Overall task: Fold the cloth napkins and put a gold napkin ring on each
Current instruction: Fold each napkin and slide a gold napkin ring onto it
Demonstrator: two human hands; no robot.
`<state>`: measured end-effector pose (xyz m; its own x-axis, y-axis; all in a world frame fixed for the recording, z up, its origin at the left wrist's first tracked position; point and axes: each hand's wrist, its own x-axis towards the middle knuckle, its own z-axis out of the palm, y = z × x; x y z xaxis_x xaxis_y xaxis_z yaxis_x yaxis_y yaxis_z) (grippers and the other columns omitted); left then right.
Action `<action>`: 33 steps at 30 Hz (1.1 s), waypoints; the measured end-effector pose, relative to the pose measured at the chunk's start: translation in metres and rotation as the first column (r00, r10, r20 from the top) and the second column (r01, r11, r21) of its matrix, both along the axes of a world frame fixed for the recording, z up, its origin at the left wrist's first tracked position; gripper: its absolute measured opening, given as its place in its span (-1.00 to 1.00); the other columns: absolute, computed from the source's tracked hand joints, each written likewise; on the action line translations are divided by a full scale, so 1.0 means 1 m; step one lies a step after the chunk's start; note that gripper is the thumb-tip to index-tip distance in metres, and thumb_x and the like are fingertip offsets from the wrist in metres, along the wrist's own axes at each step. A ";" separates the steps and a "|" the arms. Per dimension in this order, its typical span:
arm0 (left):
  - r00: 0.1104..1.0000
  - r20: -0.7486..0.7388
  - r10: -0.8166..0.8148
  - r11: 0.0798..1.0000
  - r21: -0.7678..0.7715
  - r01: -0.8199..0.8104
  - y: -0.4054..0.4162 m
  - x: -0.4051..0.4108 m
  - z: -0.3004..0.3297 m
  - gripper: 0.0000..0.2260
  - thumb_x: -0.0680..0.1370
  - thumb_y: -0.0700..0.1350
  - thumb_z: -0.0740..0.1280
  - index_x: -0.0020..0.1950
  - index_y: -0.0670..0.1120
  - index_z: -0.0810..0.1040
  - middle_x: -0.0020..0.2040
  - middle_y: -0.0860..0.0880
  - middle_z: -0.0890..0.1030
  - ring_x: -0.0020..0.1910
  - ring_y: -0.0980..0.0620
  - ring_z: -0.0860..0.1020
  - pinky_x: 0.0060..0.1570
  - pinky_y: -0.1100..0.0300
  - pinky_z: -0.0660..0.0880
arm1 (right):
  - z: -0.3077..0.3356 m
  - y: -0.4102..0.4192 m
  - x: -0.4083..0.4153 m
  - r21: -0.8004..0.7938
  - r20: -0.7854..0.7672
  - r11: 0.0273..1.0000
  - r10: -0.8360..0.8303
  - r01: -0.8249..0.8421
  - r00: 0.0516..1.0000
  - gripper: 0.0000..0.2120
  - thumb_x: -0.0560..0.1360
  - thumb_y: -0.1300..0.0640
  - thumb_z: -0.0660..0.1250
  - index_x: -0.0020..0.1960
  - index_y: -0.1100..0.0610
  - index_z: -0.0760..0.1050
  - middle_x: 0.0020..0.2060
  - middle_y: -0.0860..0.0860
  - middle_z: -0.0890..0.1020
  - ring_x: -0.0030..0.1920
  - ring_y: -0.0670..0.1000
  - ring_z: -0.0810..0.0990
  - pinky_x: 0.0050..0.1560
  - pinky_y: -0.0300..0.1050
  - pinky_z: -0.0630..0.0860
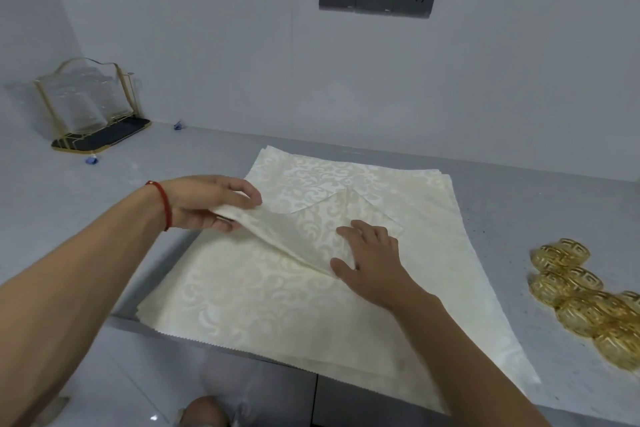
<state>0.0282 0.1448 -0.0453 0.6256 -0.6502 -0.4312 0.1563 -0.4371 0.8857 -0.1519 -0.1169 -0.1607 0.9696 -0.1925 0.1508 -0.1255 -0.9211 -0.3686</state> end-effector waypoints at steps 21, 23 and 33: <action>0.795 0.559 0.236 0.822 0.322 -0.470 -0.200 0.007 -0.074 -0.87 0.32 -0.11 0.26 -0.15 -0.04 0.43 -0.08 -0.06 0.64 0.05 -0.12 0.60 0.24 -0.08 0.43 | -0.007 -0.003 0.001 -0.011 0.101 1.000 0.020 -0.019 0.995 -0.34 0.50 -0.23 -0.04 0.59 -0.12 0.16 0.49 -0.13 0.29 0.45 0.00 0.24 0.46 -0.01 0.17; 0.783 0.574 0.240 0.798 0.342 -0.496 -0.206 0.006 -0.076 -0.85 0.35 -0.10 0.26 -0.10 -0.03 0.46 -0.02 -0.07 0.64 0.09 -0.13 0.56 0.24 -0.06 0.36 | -0.004 -0.002 0.000 0.020 0.121 0.999 0.028 -0.030 0.992 -0.38 0.52 -0.23 -0.13 0.56 -0.18 0.21 0.51 -0.14 0.28 0.47 -0.05 0.22 0.47 -0.02 0.15; 0.588 0.808 0.043 0.872 0.257 -0.417 -0.194 -0.007 -0.089 -0.76 0.58 0.02 0.22 0.21 0.00 0.49 0.14 -0.04 0.52 0.17 -0.12 0.41 0.12 -0.03 0.27 | -0.017 0.002 0.001 -0.145 0.296 0.988 0.087 -0.045 0.951 -0.64 0.55 -0.05 0.22 0.27 0.00 0.58 0.26 -0.09 0.59 0.25 -0.04 0.56 0.20 0.04 0.44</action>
<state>0.0216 -0.0488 -0.1346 0.9378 -0.3296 0.1091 -0.3398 -0.8063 0.4841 -0.1507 -0.1153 -0.1777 0.8849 -0.0874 0.4574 0.0343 -0.9673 -0.2511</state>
